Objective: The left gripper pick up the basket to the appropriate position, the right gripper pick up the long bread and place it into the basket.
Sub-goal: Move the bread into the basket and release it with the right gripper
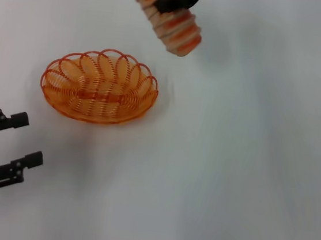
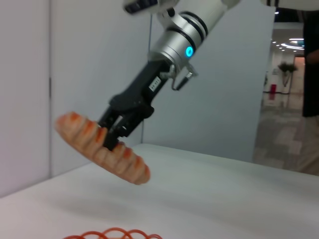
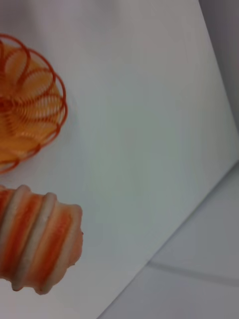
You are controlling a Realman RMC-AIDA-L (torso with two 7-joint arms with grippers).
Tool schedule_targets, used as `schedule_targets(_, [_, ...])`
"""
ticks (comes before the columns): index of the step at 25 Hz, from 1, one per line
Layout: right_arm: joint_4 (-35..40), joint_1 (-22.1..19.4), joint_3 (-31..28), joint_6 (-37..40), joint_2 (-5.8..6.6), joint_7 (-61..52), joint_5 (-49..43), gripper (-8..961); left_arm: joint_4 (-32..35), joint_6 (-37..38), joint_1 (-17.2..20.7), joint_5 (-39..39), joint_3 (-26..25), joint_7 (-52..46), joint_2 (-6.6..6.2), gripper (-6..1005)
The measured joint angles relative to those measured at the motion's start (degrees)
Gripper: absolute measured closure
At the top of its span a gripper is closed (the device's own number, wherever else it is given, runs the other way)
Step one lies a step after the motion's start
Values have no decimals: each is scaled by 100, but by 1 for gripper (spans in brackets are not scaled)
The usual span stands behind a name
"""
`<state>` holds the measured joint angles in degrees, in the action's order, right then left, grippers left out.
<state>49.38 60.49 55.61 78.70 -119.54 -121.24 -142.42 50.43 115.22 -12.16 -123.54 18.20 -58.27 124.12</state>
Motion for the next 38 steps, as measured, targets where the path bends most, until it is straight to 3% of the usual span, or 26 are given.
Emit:
schedule_targets(13, [221,228,1587,461,-82,892,887,637,-300,-370,-67,-248,140,22,16,304])
schedule_targets(20, [192,210,2568,33,-124,890,901,699,-367,-535,-137,-229,133,-3,1,303])
schedule_targets(25, [176,216,2916,-150,-132,800,891,741,-382,-544,-182,-201,89,-3,-10,304])
schedule_targets(33, [144,226,2991,-402,-139,789,913,740,-385,-566,-261,-190,79,-2,-19,303])
schedule_targets(38, [134,200,3028,-640,-139,798,920,554,-398,-653,-276,-150,73,0,-20,305])
